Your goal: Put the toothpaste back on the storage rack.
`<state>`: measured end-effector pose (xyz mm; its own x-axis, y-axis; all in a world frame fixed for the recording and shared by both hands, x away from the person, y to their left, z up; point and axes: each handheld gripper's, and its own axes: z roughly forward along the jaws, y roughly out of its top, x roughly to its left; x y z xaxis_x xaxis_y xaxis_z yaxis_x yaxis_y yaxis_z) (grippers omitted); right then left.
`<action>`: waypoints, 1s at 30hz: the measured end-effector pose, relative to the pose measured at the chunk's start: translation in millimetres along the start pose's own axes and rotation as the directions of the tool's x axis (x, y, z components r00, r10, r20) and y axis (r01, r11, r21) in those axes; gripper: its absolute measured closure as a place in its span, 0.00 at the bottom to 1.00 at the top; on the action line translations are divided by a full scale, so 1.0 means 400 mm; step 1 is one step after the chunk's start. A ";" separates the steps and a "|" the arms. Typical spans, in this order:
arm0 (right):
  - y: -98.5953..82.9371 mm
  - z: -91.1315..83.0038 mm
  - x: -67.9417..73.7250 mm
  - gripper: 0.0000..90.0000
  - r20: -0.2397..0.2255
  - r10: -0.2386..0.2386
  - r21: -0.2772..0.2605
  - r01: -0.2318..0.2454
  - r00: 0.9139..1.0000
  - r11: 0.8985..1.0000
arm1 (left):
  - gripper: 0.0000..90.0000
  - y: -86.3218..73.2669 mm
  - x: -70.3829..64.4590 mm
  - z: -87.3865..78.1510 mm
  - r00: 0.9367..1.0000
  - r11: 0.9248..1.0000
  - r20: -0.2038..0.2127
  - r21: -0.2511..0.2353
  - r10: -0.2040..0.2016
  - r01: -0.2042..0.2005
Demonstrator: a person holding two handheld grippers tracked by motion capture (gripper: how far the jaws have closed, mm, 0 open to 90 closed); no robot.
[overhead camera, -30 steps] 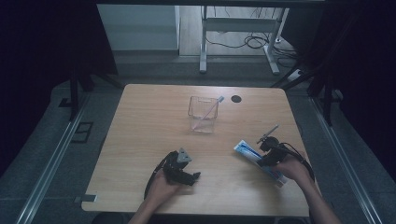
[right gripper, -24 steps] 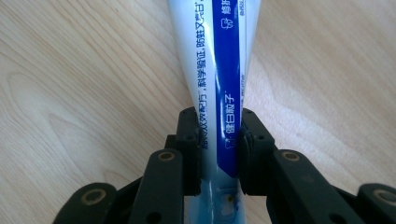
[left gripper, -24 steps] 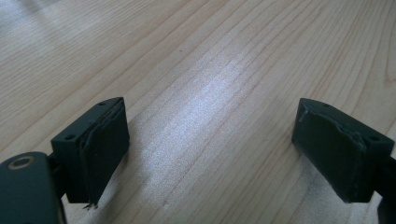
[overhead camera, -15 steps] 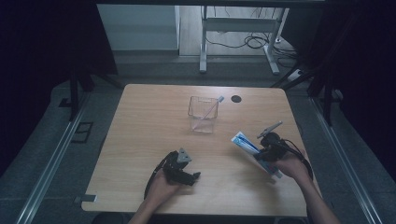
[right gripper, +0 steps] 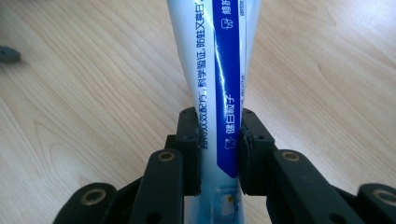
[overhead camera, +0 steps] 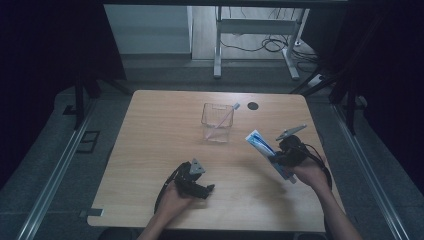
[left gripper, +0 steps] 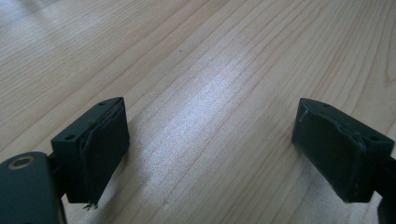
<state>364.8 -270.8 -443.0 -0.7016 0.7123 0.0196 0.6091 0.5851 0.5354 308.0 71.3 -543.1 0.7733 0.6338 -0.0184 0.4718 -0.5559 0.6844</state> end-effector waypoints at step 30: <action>0.084 -0.017 0.014 0.81 -0.047 0.041 -0.203 -0.050 0.998 0.978 | 0.12 0.000 0.000 0.000 1.000 1.000 0.000 0.000 -0.002 0.002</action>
<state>379.0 -249.9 -419.0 -0.6924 0.7169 0.0816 0.5558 0.4579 0.6938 308.0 71.2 -543.2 0.7722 0.6350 -0.0201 0.4735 -0.5541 0.6847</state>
